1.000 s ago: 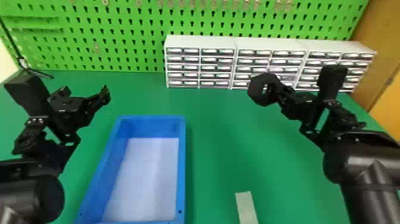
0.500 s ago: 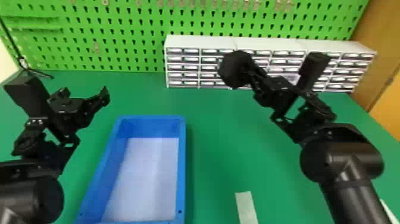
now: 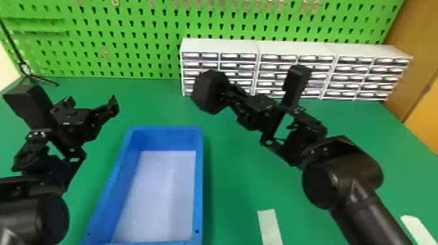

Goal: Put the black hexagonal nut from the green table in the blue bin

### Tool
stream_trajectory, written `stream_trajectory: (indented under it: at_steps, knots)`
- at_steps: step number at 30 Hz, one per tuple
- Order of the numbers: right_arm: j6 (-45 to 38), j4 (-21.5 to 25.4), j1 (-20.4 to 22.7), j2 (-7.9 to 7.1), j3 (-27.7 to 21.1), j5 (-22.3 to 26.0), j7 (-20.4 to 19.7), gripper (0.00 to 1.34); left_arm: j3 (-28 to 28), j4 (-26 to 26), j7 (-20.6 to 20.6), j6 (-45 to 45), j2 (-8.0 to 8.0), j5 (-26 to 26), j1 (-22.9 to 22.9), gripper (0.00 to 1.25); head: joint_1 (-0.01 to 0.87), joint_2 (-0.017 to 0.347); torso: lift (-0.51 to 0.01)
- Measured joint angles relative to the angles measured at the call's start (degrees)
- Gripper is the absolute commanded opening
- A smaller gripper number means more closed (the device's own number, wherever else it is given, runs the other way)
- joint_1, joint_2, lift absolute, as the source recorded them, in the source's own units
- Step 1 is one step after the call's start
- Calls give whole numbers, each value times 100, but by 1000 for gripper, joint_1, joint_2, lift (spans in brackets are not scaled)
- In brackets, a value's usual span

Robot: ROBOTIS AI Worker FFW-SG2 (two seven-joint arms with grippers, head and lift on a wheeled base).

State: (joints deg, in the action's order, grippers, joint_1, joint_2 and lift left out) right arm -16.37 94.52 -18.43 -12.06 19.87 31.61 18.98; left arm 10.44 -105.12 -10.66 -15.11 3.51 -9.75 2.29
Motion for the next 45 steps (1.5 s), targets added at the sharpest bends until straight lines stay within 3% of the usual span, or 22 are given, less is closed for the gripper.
stream_trajectory:
  at_steps: [14,26,41,43,45]
  knots:
    - [-74,-26,-230,-187,935,417,0,388,-11,24,74,72,0,34,5,1123,692,8,-97]
    - [-103,-113,-446,-239,1573,696,0,388,-78,113,135,192,0,11,49,1123,692,8,-97]
    - [-103,-169,-496,-236,1787,777,0,390,-137,180,233,324,0,-52,62,1123,692,8,-97]
    - [-104,-170,-499,-234,1794,778,0,426,-138,184,233,329,0,-54,62,1123,692,8,-97]
    - [-110,-172,-500,-231,1796,782,0,558,-139,185,232,332,0,-58,62,1123,692,8,-97]
